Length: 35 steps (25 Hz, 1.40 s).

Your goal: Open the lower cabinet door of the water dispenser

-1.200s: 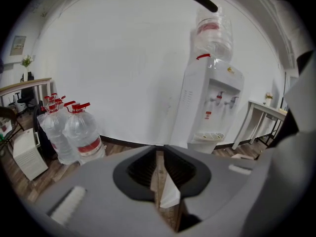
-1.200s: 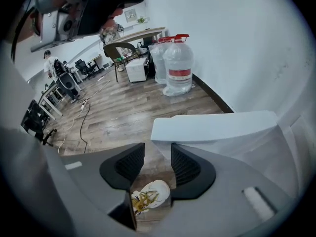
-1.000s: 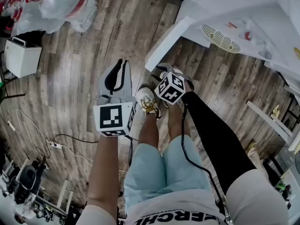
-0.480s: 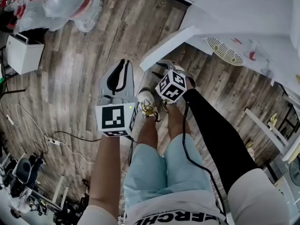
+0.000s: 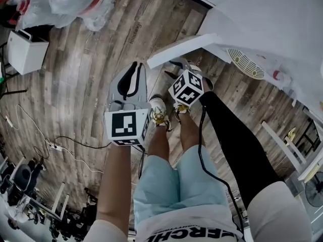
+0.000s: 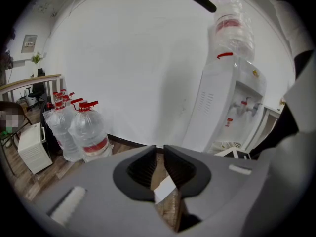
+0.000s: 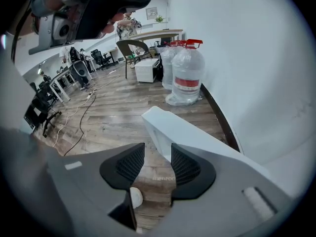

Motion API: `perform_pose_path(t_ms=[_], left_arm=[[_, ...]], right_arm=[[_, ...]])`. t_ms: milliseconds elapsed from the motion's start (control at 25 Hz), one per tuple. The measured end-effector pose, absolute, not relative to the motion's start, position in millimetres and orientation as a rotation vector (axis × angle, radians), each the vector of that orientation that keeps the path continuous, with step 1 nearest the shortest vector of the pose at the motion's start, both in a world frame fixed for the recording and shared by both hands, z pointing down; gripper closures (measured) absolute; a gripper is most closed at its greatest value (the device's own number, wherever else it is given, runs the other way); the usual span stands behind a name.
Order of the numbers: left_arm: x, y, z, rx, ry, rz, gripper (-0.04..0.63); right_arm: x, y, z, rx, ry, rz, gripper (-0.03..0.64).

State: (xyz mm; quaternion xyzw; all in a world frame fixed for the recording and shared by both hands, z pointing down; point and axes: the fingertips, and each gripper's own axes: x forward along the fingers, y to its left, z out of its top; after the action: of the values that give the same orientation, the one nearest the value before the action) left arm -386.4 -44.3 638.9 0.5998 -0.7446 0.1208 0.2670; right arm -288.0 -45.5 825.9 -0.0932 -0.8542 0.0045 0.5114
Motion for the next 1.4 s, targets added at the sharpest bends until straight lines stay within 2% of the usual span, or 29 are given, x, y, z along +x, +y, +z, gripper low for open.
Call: perform_pose_path(t_ms=[520,1400], left_arm=[[-403,-46,643,1.593,-2.021,0.335,0.520],[-413,-46,649,1.588,-2.002,0.342,0.520]], right_arm=[[-320,-61,827,-0.235,-2.074,-0.017,0.448],[-318,-58,835,-0.228,-2.036,-0.037,0.448]])
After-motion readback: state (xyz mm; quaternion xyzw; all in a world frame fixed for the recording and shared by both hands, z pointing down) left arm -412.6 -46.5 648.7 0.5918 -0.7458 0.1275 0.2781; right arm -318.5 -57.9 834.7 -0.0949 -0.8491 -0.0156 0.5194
